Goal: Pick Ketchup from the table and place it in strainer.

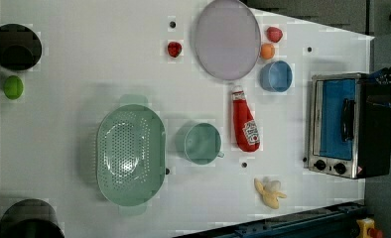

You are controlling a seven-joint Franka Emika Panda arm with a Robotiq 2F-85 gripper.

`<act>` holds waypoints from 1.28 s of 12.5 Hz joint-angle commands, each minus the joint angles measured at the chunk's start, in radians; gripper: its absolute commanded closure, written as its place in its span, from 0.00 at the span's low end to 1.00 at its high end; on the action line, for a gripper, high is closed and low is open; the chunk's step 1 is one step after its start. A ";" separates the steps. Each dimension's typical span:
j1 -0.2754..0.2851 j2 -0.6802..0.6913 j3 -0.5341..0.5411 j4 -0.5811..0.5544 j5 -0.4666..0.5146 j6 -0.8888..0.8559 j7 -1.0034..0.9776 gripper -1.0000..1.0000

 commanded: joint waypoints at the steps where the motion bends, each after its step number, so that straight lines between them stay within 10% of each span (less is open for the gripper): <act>1: -0.109 -0.251 0.041 -0.110 0.022 -0.154 -0.035 0.21; 3: -0.108 -0.248 0.046 -0.114 0.022 -0.153 -0.039 0.00; 16: -0.098 -0.112 0.149 -0.369 0.022 0.152 -0.625 0.00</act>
